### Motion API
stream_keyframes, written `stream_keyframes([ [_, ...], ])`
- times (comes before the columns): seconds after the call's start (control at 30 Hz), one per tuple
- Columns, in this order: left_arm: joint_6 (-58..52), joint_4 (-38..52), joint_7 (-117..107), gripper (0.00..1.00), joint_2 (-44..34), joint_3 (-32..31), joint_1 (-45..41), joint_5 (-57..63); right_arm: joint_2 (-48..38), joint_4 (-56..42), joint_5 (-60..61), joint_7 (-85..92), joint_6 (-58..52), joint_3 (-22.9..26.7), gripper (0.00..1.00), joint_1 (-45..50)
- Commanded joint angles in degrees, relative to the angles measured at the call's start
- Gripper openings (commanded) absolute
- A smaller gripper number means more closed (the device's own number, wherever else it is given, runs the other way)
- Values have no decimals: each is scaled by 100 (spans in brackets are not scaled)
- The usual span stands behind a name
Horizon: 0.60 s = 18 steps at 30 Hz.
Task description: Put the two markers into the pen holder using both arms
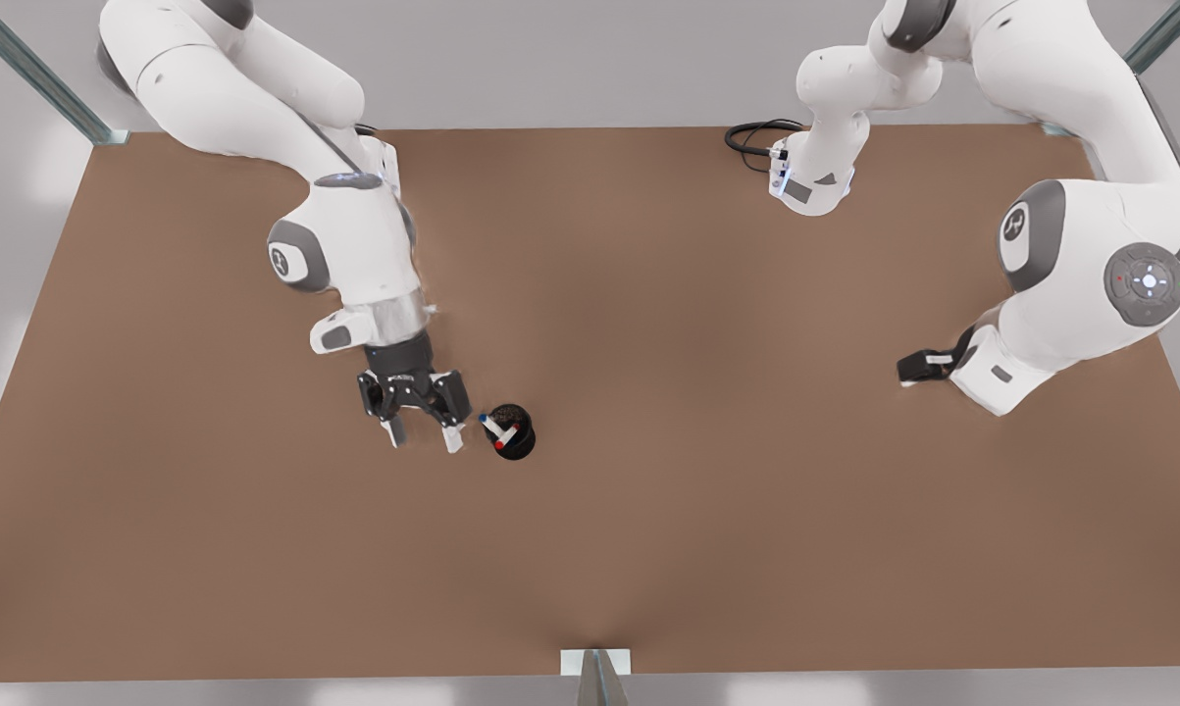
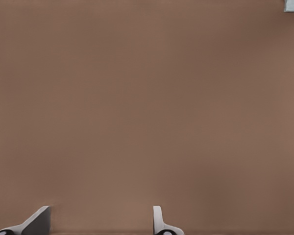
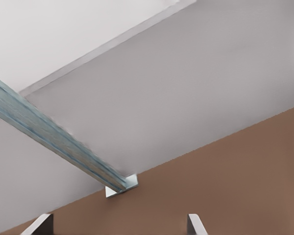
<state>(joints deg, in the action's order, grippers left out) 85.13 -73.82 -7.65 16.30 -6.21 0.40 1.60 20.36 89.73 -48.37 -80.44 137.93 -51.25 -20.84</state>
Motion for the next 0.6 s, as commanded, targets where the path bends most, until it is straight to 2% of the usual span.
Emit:
stream_keyframes([
  [0.0,-269,0,528,100,-197,-3,39,42,-760,-790,4191,6544,-3719,3303,100,2051],
  [0.03,-225,0,528,100,-180,-12,4,51,-1261,-633,4706,7920,-4107,4615,100,2427],
  [0.07,-251,0,519,100,-153,-29,-14,42,-1394,-527,4706,7974,-4782,4913,100,2418],
  [0.1,-260,8,528,100,-144,-47,-40,42,-1411,-281,4706,7992,-4925,5037,100,2427],
  [0.17,-251,0,519,100,-127,-47,-31,25,-1359,-192,4714,8035,-4864,5028,100,2409],
  [0.23,-234,8,519,100,-118,-38,-40,51,-436,-1476,4706,8062,-5277,5011,100,2409],
  [0.57,-260,8,519,100,-83,-38,-137,60,-480,-1432,4688,8097,-5004,5081,100,2427],
])
